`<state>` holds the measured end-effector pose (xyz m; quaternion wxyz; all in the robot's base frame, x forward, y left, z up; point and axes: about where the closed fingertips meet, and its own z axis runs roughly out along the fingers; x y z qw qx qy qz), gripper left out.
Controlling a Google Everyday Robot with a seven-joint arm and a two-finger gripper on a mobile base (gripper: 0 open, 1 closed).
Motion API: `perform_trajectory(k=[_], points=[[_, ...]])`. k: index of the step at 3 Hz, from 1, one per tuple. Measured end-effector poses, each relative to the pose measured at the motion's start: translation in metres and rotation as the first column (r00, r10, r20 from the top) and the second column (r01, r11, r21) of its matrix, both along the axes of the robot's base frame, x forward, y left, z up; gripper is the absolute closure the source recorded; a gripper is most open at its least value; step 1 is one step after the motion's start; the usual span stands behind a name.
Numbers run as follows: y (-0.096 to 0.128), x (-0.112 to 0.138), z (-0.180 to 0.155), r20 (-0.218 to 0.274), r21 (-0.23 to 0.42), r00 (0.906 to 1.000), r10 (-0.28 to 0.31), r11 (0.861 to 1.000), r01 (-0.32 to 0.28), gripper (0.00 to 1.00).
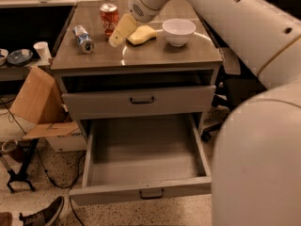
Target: Place sponge into middle drawer
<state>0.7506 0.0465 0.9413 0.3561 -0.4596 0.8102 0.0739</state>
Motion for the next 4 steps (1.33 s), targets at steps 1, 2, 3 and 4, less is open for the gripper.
perform_trajectory(k=[1,2,3,4], points=[[-0.002,0.045,-0.021,0.028,-0.027,0.9951,-0.095,0.995,0.095,0.00],[-0.013,0.080,-0.036,0.052,-0.016,0.9725,-0.227,0.973,0.228,0.00],[-0.017,0.105,-0.045,0.062,0.005,0.9514,-0.302,0.953,0.302,0.00],[-0.013,0.128,-0.050,0.068,0.026,0.9383,-0.339,0.941,0.338,0.00]])
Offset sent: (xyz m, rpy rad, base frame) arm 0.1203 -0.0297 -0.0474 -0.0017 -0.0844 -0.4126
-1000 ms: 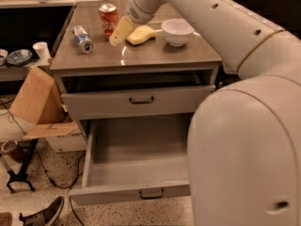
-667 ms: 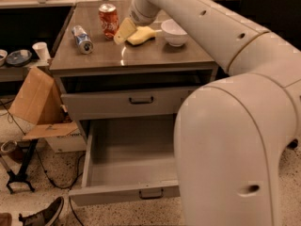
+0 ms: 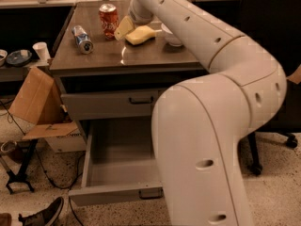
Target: Place sponge into middle drawer
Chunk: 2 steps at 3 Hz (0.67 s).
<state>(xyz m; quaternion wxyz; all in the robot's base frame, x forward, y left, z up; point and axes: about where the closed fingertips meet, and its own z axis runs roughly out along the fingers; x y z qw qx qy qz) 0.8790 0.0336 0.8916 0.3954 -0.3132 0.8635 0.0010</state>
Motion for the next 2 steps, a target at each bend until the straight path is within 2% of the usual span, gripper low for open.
perform_trajectory(k=[1,2], points=[[0.004,0.012,-0.006,-0.010,0.004,0.9999,-0.004,1.000,0.004,0.00],[0.009,0.019,-0.019,-0.037,-0.007,0.9991,0.018,1.000,-0.018,0.00]])
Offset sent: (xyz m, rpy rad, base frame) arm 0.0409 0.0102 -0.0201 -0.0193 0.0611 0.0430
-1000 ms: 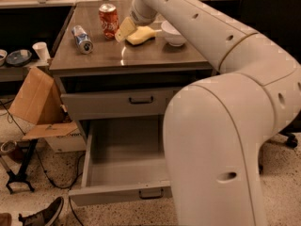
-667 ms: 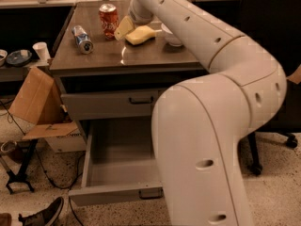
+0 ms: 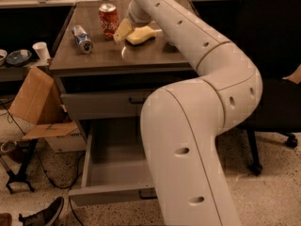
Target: Place sponge into middle drawer
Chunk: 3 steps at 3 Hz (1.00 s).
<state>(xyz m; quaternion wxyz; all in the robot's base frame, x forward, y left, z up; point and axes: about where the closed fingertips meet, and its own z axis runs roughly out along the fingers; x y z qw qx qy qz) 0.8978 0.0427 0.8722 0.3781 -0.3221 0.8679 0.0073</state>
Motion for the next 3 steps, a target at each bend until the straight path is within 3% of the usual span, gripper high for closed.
perform_trajectory(k=[2,3], points=[[0.005,0.005,-0.023,-0.052,-0.007,0.9977,0.044,0.999,-0.044,0.04],[0.011,0.002,-0.035,-0.090,-0.008,0.9924,0.084,0.996,-0.085,0.22]])
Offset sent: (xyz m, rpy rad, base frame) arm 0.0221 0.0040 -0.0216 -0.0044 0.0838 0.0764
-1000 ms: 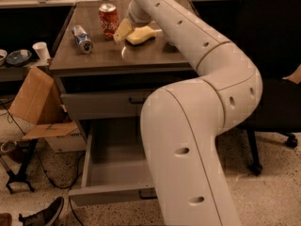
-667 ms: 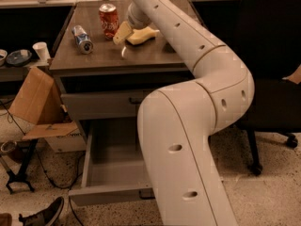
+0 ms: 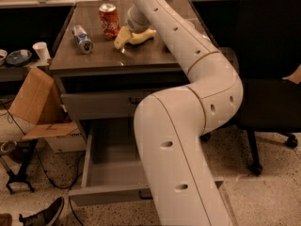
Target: Place sponge into middle drawer
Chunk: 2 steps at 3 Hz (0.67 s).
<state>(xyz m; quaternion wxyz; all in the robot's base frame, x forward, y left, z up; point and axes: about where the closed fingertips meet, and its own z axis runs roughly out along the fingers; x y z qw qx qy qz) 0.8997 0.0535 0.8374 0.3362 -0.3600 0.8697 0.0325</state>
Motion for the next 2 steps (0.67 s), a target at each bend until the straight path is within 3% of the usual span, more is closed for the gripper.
perform_trajectory(k=[2], points=[[0.0025,-0.0026,0.0033,-0.016,-0.001,0.9996,0.024,1.000,-0.024,0.69]])
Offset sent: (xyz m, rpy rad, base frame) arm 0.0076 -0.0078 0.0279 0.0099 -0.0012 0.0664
